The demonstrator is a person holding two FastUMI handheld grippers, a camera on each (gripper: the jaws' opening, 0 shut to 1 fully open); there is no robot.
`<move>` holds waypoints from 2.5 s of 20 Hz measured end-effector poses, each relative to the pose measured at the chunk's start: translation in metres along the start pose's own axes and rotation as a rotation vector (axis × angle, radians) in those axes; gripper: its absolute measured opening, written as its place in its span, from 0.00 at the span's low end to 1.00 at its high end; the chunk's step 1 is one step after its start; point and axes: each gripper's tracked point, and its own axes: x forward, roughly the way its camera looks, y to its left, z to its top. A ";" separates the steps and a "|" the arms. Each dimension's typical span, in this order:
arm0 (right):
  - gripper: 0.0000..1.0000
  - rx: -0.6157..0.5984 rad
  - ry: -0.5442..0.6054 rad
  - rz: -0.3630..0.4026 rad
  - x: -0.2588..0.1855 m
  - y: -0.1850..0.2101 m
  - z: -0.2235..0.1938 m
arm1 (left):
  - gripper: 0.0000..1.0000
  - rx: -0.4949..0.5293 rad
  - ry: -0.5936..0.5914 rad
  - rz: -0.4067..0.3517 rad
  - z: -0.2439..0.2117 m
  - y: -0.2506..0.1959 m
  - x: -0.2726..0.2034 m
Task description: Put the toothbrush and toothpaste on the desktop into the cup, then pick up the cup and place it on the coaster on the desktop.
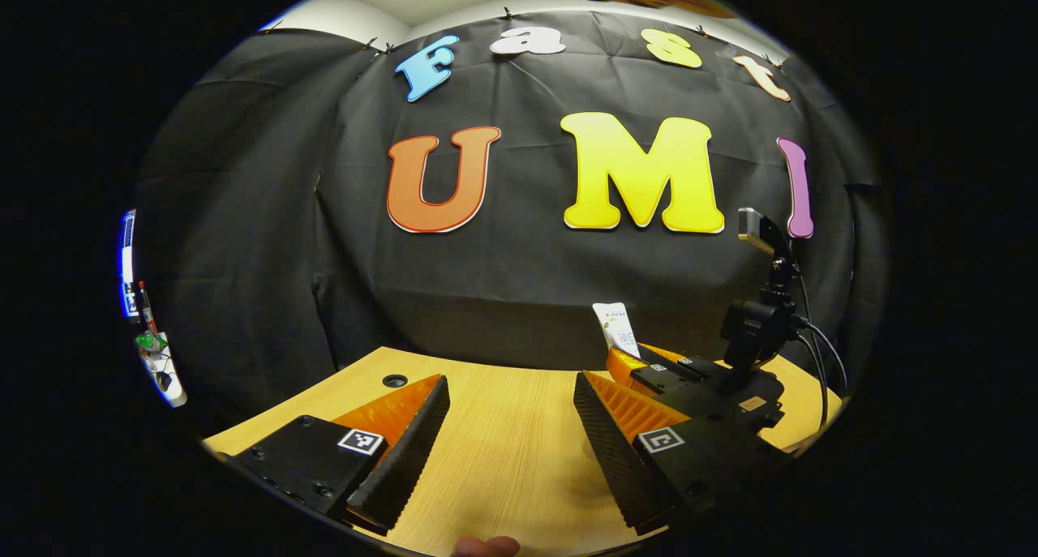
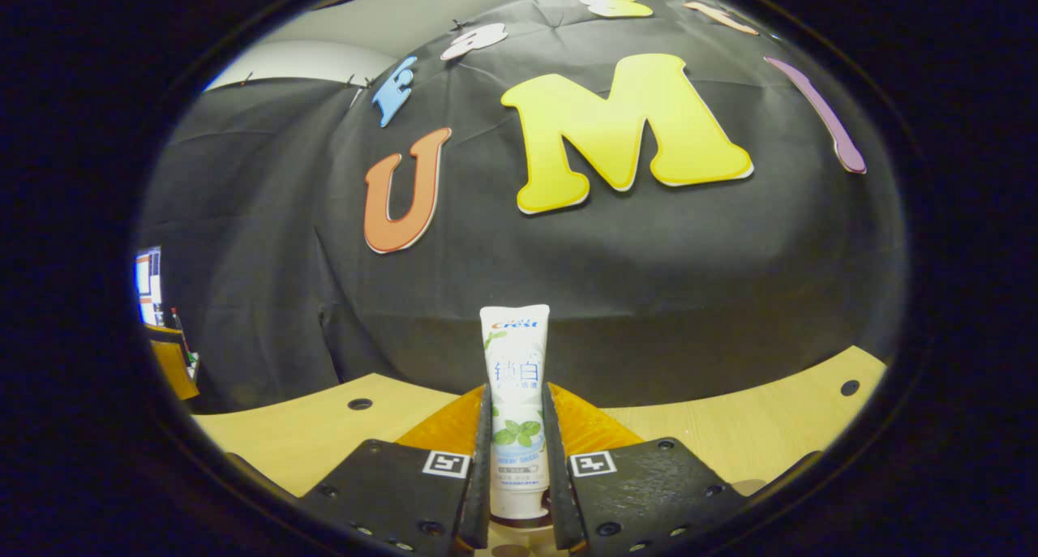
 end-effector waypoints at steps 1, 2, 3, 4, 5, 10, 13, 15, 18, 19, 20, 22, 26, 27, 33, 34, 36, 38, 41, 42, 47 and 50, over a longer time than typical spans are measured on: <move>0.34 -0.005 -0.012 0.001 -0.001 0.000 0.002 | 0.98 0.004 -0.001 -0.008 0.001 -0.003 0.000; 0.36 -0.017 -0.025 -0.001 -0.001 0.000 0.005 | 0.98 0.007 -0.004 -0.012 0.001 -0.003 0.001; 0.34 -0.030 -0.030 -0.005 -0.003 0.000 0.004 | 0.98 0.007 -0.004 -0.018 0.002 -0.004 0.002; 0.37 -0.037 -0.024 -0.005 -0.005 0.000 0.003 | 0.98 0.009 -0.002 -0.019 0.002 -0.005 0.003; 0.41 -0.035 -0.017 -0.003 -0.006 0.000 0.003 | 0.98 0.008 -0.002 -0.021 0.001 -0.006 0.003; 0.68 -0.029 0.015 -0.015 -0.033 -0.010 0.011 | 0.97 -0.004 -0.009 -0.049 0.007 -0.025 0.006; 0.76 -0.057 0.049 -0.066 -0.059 -0.034 0.021 | 0.98 -0.017 -0.009 -0.082 0.010 -0.041 0.009; 0.83 -0.064 0.082 -0.131 -0.087 -0.062 0.033 | 0.97 -0.030 0.005 -0.108 0.008 -0.054 0.012; 0.84 -0.059 0.117 -0.234 -0.135 -0.103 0.055 | 0.98 -0.040 0.047 -0.152 -0.005 -0.079 0.016; 0.84 -0.058 0.131 -0.257 -0.152 -0.110 0.059 | 0.98 -0.050 0.075 -0.165 -0.013 -0.085 0.018; 0.84 -0.062 0.148 -0.280 -0.171 -0.120 0.064 | 0.98 -0.056 0.115 -0.178 -0.024 -0.095 0.021; 0.84 -0.067 0.178 -0.323 -0.205 -0.134 0.070 | 0.97 -0.041 0.182 -0.193 -0.043 -0.110 0.026; 0.84 -0.063 0.242 -0.364 -0.262 -0.145 0.079 | 0.97 0.041 0.318 -0.177 -0.071 -0.125 0.040; 0.84 -0.068 0.252 -0.368 -0.274 -0.147 0.083 | 0.97 0.052 0.368 -0.171 -0.080 -0.125 0.041; 0.84 -0.064 0.290 -0.390 -0.309 -0.166 0.105 | 0.97 0.050 0.633 -0.145 -0.127 -0.125 0.059; 0.84 -0.059 0.293 -0.396 -0.310 -0.169 0.107 | 0.97 0.061 0.667 -0.143 -0.135 -0.124 0.060; 0.84 -0.050 0.299 -0.405 -0.313 -0.173 0.106 | 0.97 0.082 0.736 -0.140 -0.151 -0.123 0.061; 0.84 -0.036 0.310 -0.404 -0.315 -0.175 0.105 | 0.97 0.084 0.775 -0.136 -0.161 -0.123 0.061; 0.84 -0.037 0.325 -0.403 -0.317 -0.179 0.102 | 0.82 0.066 0.811 -0.132 -0.170 -0.123 0.064; 0.84 -0.035 0.328 -0.404 -0.318 -0.179 0.103 | 0.76 0.063 0.814 -0.133 -0.170 -0.125 0.064; 0.84 -0.014 0.355 -0.415 -0.323 -0.185 0.096 | 0.39 0.069 0.836 -0.146 -0.180 -0.127 0.067; 0.84 -0.009 0.367 -0.423 -0.325 -0.187 0.093 | 0.30 0.088 0.843 -0.144 -0.179 -0.126 0.065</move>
